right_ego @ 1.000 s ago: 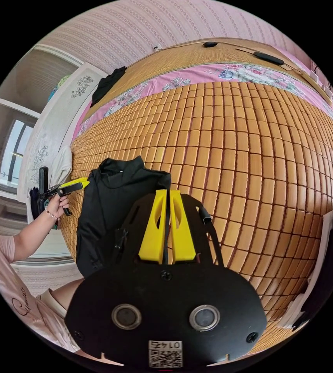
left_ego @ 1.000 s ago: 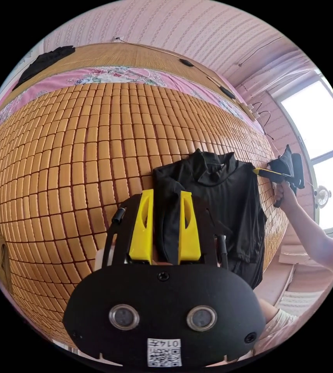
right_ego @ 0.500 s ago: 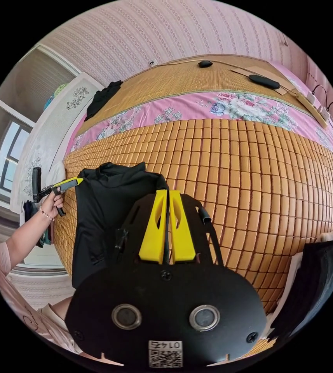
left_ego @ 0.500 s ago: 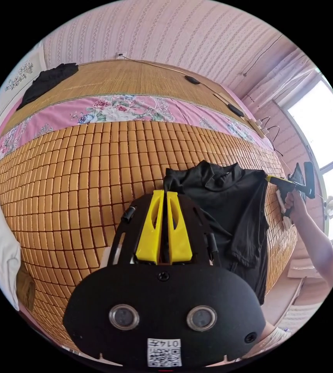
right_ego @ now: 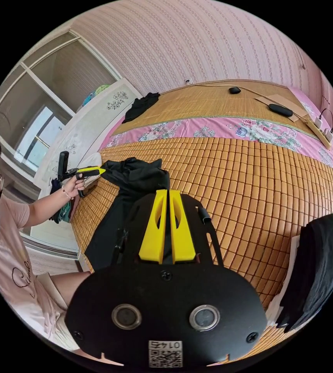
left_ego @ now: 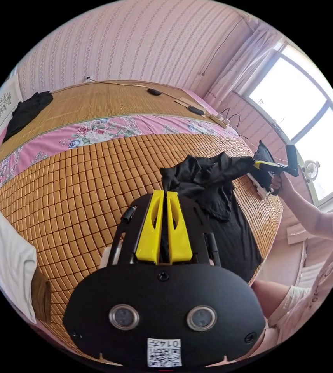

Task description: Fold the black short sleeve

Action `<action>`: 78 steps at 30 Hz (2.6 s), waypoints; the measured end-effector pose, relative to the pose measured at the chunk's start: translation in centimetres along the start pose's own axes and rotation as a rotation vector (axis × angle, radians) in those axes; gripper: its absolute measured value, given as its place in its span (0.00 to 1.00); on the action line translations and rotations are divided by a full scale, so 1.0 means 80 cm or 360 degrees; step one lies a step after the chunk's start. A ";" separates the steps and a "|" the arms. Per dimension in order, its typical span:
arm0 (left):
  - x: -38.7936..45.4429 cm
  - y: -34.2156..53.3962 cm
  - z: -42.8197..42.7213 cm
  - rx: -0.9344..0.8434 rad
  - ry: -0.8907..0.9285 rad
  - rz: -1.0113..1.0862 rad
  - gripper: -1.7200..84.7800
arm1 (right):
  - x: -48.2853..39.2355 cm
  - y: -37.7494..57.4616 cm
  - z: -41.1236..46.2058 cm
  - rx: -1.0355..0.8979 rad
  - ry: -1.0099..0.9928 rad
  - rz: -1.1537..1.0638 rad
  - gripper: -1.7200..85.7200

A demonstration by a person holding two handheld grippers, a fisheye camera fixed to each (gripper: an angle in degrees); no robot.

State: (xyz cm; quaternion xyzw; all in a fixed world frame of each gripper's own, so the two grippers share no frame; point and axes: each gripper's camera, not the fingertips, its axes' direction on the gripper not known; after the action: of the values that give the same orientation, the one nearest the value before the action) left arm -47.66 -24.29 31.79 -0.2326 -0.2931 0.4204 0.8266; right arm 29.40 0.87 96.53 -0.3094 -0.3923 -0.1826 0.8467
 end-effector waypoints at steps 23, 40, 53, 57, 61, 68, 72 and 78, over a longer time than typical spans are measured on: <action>0.054 0.312 -0.022 0.0076 0.0193 -0.0189 0.01 | -0.104 0.389 -0.062 0.0203 -0.0244 0.0188 0.02; 0.148 0.487 -0.024 -0.0089 -0.0221 -0.0083 0.06 | -0.248 0.552 -0.103 0.0066 0.0262 0.0188 0.04; 0.223 0.432 0.105 -0.0216 -0.0102 -0.0083 0.08 | -0.370 0.416 0.008 -0.0312 0.0389 0.0027 0.07; 0.222 0.451 0.099 -0.0127 -0.0028 -0.0092 0.02 | -0.381 0.418 -0.027 -0.0240 0.0252 0.0011 0.03; 0.238 0.492 0.061 -0.0043 0.0080 -0.0029 0.01 | -0.413 0.437 -0.085 -0.0143 0.0008 -0.0128 0.03; 0.269 0.566 0.028 -0.0185 0.0025 -0.0041 0.03 | -0.474 0.463 -0.121 -0.0456 0.0095 -0.0358 0.08; 0.290 0.555 0.028 -0.0158 -0.0054 0.0016 0.07 | -0.497 0.429 -0.139 -0.0384 0.0153 -0.0374 0.09; 0.332 0.506 0.042 -0.0049 -0.0345 0.0165 0.09 | -0.546 0.367 -0.113 -0.0444 0.0223 -0.0487 0.10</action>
State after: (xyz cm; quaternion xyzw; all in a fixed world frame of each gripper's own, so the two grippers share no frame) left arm -59.95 20.08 16.39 -0.2132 -0.3748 0.4807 0.7636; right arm 23.29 19.52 46.91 -0.3469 -0.3458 -0.3826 0.7834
